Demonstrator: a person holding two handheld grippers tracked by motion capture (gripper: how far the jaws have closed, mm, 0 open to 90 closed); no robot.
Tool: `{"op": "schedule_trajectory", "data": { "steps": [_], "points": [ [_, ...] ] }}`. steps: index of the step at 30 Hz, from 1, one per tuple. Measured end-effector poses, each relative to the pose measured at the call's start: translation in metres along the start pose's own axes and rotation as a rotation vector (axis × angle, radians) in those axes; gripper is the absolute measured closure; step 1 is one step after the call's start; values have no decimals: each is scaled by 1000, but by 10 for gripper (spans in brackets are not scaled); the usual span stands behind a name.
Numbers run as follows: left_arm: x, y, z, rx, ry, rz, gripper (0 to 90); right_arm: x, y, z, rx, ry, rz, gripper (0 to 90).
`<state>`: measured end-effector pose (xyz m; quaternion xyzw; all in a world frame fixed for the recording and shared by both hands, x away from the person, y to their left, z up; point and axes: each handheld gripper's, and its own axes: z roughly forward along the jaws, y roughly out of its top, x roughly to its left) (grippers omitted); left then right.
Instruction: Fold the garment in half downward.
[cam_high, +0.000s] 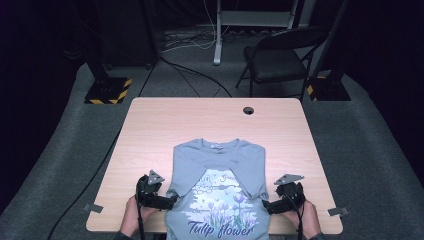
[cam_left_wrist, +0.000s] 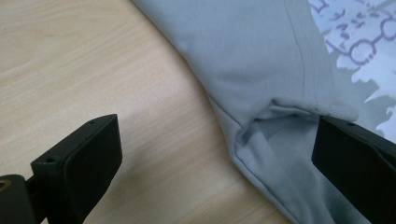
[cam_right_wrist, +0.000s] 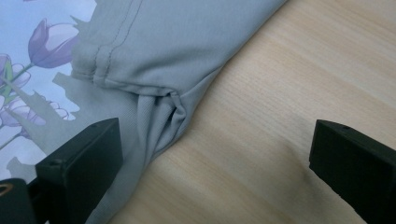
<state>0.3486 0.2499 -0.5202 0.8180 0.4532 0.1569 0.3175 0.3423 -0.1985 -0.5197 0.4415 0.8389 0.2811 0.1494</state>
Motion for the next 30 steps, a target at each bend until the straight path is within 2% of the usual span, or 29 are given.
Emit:
{"op": "schedule_trajectory", "data": {
  "steps": [2, 5, 11, 18, 23, 30],
  "points": [
    [3, 4, -1, -9, -6, -19, 13, -1, 2, -2, -12, -8, 5, 18],
    [6, 10, -1, -16, -7, -23, 17, -4, 6, -4, -30, -1, 18, 18],
    [13, 20, 6, -12, -16, -43, 13, -14, 19, -3, -80, 41, 51, 19],
    [18, 33, 17, 7, -19, -37, 3, -19, 35, 6, -82, 33, 46, 19],
    [20, 41, 24, 3, -40, -41, 13, -24, 47, 13, -85, 36, 48, 22],
    [27, 54, 31, -3, -30, -51, 19, -32, 61, 20, -93, 27, 63, 22]
  ]
}}
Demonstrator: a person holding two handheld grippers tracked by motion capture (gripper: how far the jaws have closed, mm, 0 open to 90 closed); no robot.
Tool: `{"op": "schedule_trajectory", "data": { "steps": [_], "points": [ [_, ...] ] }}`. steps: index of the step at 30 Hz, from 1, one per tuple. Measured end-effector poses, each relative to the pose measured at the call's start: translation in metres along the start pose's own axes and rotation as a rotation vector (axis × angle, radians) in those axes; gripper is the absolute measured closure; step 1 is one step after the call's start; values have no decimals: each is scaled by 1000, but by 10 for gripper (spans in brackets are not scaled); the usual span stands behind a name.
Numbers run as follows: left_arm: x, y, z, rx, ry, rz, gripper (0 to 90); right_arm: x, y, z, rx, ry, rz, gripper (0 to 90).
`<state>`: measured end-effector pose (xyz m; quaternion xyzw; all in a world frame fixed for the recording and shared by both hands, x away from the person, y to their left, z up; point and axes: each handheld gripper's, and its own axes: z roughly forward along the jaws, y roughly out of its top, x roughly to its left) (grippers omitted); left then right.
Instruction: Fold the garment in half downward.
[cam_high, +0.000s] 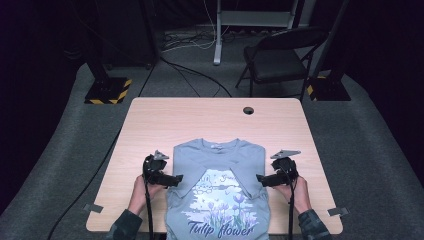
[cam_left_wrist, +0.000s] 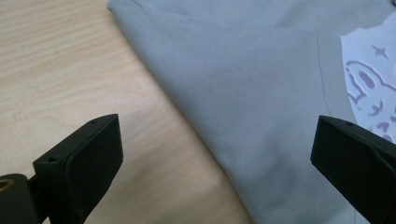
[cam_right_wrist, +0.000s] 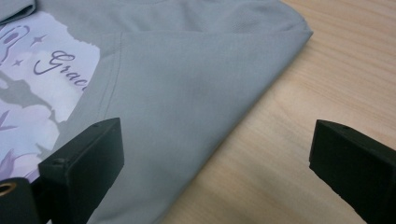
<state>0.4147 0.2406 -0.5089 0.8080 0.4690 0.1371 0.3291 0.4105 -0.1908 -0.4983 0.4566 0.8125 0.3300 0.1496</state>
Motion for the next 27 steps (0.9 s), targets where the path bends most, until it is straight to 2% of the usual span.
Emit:
{"op": "schedule_trajectory", "data": {
  "steps": [8, 14, 16, 21, 27],
  "points": [
    [6, 16, 8, -8, 23, -16, 29, -11, 16, 10, -40, -25, 17, 9],
    [12, 26, 16, -3, 38, -27, 36, -16, 30, 23, -38, -18, 40, 0],
    [17, 33, 22, 3, 38, -45, 47, -18, 35, 28, -38, -18, 43, 0],
    [25, 43, 32, 6, 32, -84, 58, -25, 45, 37, -40, -4, 82, 0],
    [30, 53, 42, 9, 39, -100, 34, -35, 52, 46, -29, -3, 135, 0]
  ]
}}
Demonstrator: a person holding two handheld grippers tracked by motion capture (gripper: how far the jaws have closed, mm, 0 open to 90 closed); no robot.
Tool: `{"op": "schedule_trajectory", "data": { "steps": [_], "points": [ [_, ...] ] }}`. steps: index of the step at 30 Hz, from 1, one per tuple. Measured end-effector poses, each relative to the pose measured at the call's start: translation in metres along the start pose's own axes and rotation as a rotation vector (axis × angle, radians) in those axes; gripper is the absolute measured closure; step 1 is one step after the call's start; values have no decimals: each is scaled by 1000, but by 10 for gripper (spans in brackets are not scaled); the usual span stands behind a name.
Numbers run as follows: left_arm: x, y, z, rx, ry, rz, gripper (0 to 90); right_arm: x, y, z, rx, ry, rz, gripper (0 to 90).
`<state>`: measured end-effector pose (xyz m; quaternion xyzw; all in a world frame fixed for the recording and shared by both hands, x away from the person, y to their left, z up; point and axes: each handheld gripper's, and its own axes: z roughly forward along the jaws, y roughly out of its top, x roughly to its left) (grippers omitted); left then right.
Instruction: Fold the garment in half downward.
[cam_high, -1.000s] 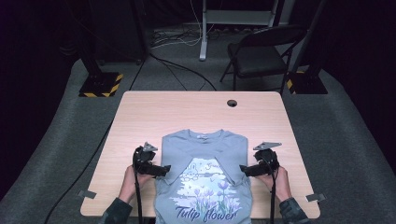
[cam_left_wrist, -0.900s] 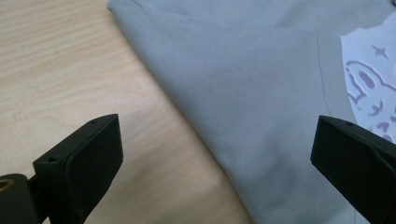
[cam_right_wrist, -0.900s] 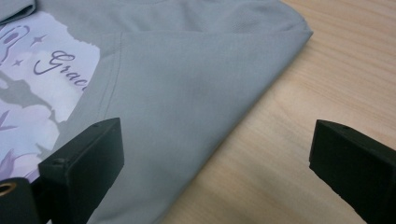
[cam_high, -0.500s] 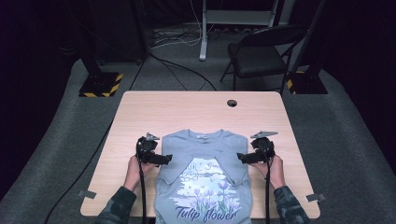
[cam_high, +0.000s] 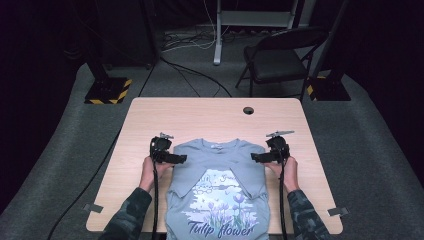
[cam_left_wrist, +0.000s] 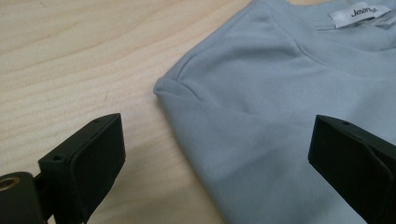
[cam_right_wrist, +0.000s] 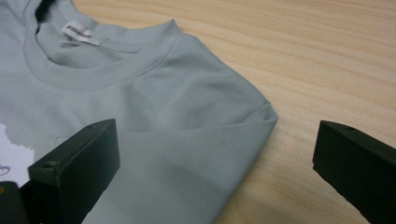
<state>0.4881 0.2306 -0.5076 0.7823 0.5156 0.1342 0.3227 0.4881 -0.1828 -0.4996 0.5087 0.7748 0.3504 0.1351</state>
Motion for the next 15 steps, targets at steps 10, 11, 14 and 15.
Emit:
{"op": "schedule_trajectory", "data": {
  "steps": [10, 11, 14, 15],
  "points": [
    [6, 9, 12, 23, 21, -30, 92, -9, 6, 15, 22, 3, 33, 124],
    [6, 8, 13, 20, 15, -33, 120, -9, 6, 16, 20, 1, 36, 165],
    [6, 8, 13, 20, 34, -35, 156, -9, 6, 17, 26, 2, 37, 200],
    [6, 8, 13, 18, 37, -36, 189, -9, 6, 18, 29, 2, 36, 229]
  ]
}}
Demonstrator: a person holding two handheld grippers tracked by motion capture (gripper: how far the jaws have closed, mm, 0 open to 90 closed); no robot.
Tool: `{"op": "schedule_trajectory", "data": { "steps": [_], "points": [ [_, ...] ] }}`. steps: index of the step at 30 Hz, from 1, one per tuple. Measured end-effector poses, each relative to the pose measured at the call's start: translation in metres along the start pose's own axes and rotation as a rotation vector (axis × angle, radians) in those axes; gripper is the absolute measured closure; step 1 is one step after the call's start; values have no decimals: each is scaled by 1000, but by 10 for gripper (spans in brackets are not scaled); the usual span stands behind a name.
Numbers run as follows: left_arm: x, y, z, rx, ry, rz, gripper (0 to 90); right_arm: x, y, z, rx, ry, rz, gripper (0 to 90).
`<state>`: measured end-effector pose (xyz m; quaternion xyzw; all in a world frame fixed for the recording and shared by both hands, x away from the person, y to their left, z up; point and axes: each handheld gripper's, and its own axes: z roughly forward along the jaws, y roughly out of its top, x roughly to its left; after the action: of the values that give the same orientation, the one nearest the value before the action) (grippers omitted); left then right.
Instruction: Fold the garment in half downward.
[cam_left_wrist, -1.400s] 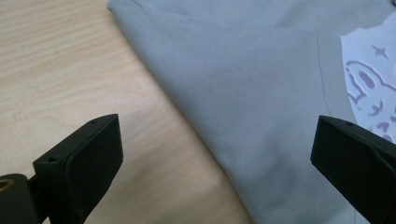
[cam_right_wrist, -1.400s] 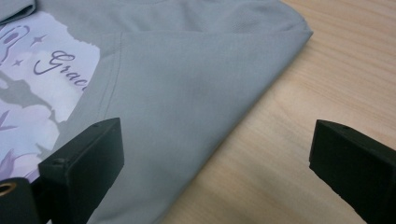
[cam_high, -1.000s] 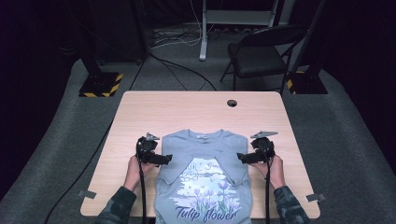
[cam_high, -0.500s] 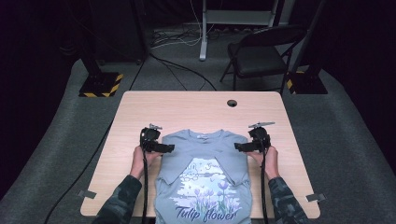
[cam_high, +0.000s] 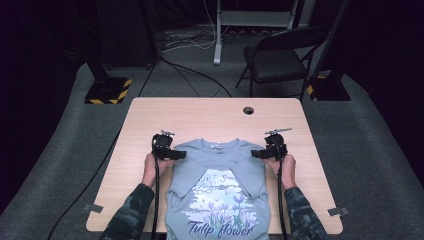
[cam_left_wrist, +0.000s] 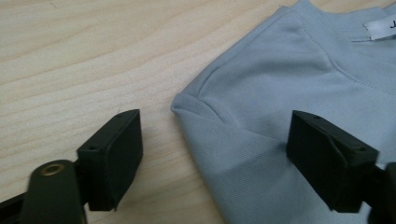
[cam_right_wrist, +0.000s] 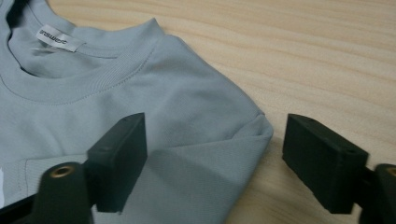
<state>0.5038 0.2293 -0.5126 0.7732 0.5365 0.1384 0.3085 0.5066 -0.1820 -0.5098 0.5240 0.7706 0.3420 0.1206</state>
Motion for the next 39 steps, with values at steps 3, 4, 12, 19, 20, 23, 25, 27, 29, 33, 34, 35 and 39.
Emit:
{"op": "schedule_trajectory", "data": {
  "steps": [3, 4, 12, 19, 20, 23, 25, 27, 29, 33, 34, 35, 39],
  "points": [
    [0, 0, -1, 1, 15, 10, 237, -1, -1, 2, 12, 7, 12, 272],
    [0, 0, -1, 2, 23, 14, 254, -1, -1, 1, 12, 11, 12, 288],
    [-4, -1, -3, 4, 49, 55, 436, 0, 0, 1, 12, -5, -4, 494],
    [-9, -1, -3, 3, 39, 61, 610, 0, -1, 0, 9, -32, 1, 644],
    [-9, -1, -3, 2, 37, 59, 628, 0, -1, 0, 9, -36, -4, 663],
    [-9, -3, -3, -14, 34, 54, 677, 0, -2, 0, 6, -39, -3, 744],
    [-9, -5, -4, -27, 24, 55, 713, 0, -4, -1, 5, -34, 1, 792],
    [-10, -7, -4, -43, 16, 53, 751, 0, -5, -1, -2, -27, 5, 820],
    [-11, -8, -4, -53, 20, 55, 774, -1, -7, -1, -12, -16, 19, 832],
    [-11, -9, -4, -55, 19, 55, 781, -1, -9, -2, -27, -18, 17, 838],
    [-10, -9, -5, -56, 15, 55, 783, -1, -9, -2, -29, -19, 15, 839],
    [-9, -9, -5, -59, 12, 54, 790, 0, -9, -3, -33, -22, 13, 840],
    [-9, -9, -8, -84, 2, 48, 827, 2, -9, -5, -50, -26, 4, 842]
  ]
}}
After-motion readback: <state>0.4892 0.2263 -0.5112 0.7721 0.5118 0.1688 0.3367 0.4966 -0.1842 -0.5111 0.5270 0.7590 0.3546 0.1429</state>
